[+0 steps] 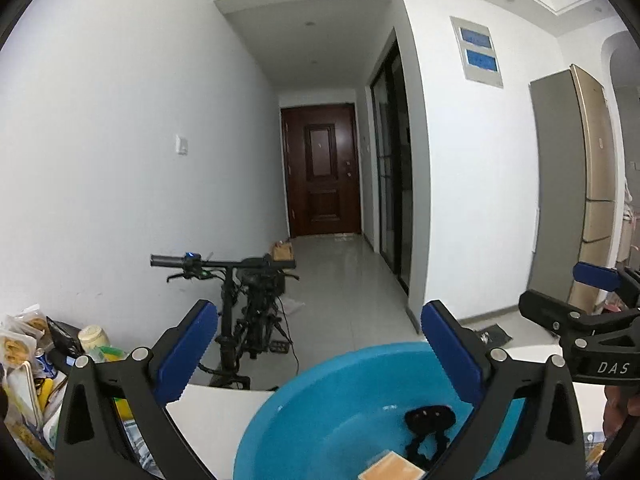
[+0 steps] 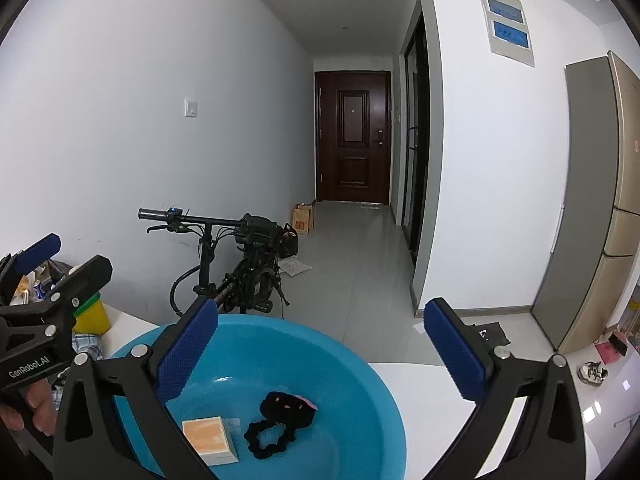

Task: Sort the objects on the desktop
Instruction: 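Raise both open tools away from the blue basin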

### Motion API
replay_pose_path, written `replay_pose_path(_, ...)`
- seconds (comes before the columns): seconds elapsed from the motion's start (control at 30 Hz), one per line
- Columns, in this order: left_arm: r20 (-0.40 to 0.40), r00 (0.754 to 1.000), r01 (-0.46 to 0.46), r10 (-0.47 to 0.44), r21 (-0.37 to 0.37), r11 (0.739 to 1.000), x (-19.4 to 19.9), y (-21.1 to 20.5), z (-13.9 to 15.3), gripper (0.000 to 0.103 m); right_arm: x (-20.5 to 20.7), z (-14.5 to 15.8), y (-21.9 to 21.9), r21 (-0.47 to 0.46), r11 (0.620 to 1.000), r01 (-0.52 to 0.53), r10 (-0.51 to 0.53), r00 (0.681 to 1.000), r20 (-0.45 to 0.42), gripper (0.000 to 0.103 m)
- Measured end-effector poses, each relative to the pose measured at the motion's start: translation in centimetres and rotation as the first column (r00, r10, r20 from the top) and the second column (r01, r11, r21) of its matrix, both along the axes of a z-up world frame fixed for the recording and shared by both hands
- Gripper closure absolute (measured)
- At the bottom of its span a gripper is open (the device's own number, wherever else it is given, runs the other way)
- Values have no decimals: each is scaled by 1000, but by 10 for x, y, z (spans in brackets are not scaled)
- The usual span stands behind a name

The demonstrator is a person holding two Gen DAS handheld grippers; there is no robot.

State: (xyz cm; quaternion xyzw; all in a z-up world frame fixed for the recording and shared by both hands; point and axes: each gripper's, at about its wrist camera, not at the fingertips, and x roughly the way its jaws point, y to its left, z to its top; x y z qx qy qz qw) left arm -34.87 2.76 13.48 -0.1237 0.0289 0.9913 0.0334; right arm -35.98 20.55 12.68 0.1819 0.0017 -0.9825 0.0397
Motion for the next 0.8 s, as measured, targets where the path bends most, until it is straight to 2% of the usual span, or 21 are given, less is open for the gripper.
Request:
replay_pose_path(0.3,32,999,-14,13,46,999,-1,-3,-1,0,-1,-1,0,11,1000,3,-3,1000,25,1)
replay_pose_path(0.4,24,999,-28,25,97,995,5,-9,2,0,4,0,2,3,1000,5,-5,1000,21,1)
replay_pose_path(0.47,33,999,-7,3,128,992,10,-12,2,0,10,1,3,-14,1000,6,-5,1000,14,1)
replay_pose_path(0.67,50,999,-6,1,87,996,31,-9,10,0,29,5,3,-15,1000,9,-9,1000,-4,1)
replay_pose_path(0.8,37,999,12,-17,131,991,54,-17,22,0,43,10,3,-23,1000,6,-6,1000,-8,0)
